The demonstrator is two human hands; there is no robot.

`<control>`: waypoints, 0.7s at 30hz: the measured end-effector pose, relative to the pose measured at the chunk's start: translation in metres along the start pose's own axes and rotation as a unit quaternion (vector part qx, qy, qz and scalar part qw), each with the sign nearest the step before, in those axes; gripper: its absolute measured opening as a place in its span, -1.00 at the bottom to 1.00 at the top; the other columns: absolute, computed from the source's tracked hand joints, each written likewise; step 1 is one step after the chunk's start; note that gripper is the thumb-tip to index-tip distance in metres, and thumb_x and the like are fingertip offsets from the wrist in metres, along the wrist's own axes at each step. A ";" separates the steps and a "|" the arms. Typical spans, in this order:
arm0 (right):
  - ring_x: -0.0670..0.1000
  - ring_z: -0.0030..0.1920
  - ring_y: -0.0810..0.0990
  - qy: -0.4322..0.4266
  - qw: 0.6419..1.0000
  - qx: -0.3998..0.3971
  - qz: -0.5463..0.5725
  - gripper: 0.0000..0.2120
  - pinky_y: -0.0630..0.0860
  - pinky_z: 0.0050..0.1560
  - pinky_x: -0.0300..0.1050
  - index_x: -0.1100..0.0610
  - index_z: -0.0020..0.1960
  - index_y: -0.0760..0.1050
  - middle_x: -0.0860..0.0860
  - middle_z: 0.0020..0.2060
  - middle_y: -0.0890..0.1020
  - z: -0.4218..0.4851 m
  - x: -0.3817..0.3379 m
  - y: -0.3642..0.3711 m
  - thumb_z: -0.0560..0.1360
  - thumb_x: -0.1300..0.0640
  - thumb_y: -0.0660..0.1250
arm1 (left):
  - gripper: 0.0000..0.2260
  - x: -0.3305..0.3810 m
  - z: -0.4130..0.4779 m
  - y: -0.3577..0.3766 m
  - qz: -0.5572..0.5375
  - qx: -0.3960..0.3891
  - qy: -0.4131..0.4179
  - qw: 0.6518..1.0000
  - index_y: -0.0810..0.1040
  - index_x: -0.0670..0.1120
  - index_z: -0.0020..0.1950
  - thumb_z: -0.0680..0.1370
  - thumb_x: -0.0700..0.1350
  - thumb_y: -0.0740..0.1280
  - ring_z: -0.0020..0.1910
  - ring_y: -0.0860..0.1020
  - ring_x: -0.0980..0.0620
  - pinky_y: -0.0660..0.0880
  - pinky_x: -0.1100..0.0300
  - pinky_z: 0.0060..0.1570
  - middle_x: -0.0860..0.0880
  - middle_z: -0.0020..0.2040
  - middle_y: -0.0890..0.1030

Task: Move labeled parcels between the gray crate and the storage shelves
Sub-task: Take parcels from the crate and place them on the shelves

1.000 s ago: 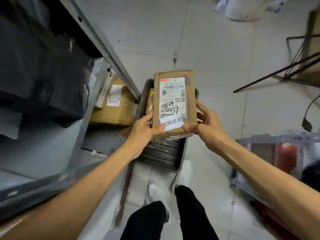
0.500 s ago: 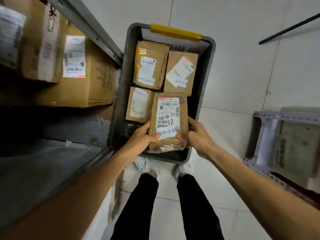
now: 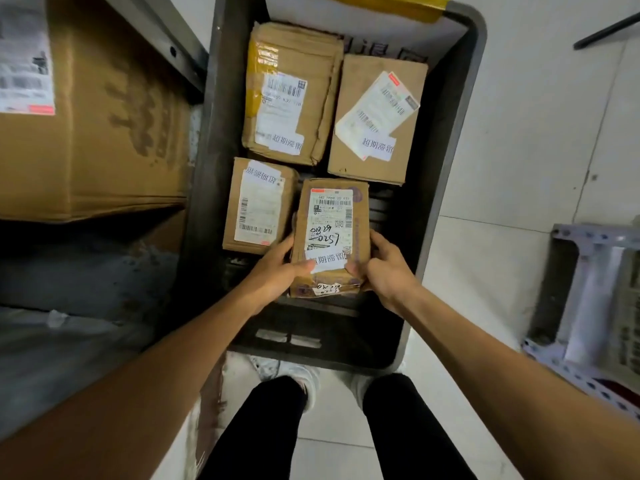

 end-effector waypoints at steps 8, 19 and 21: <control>0.09 0.28 0.51 -0.015 0.996 0.067 0.062 -0.19 0.59 0.12 0.10 0.06 0.50 0.26 0.08 0.24 0.56 0.034 0.040 0.005 0.36 0.58 0.32 | -0.42 0.003 0.019 0.005 0.105 0.090 0.057 0.989 0.34 0.05 0.46 0.50 -0.28 0.39 0.36 0.41 0.02 0.36 0.07 0.32 0.01 0.35 0.50; 0.10 0.19 0.58 0.001 0.988 0.070 -0.139 -0.63 0.52 0.23 0.12 0.04 0.33 0.43 0.06 0.16 0.62 0.066 0.015 0.016 0.53 0.21 0.29 | -0.61 0.049 0.011 -0.005 0.325 0.148 -0.002 0.934 0.37 -0.16 0.31 0.51 -0.27 0.35 0.20 0.46 -0.13 0.47 0.11 0.05 -0.14 0.22 0.44; 0.15 0.23 0.54 0.003 0.973 0.059 -0.223 -0.67 0.50 0.23 0.05 0.12 0.31 0.45 0.10 0.21 0.59 0.053 -0.007 0.012 0.55 0.17 0.25 | -0.73 0.058 0.001 -0.009 0.360 0.134 -0.010 0.923 0.41 -0.15 0.21 0.52 -0.24 0.33 0.10 0.51 -0.12 0.47 0.09 -0.05 -0.13 0.14 0.50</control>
Point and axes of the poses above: each hand's wrist, its own z-axis towards the middle knuckle, its own y-axis out of the palm, x = y × z, the point moved 4 cm from there along z, towards the middle knuckle
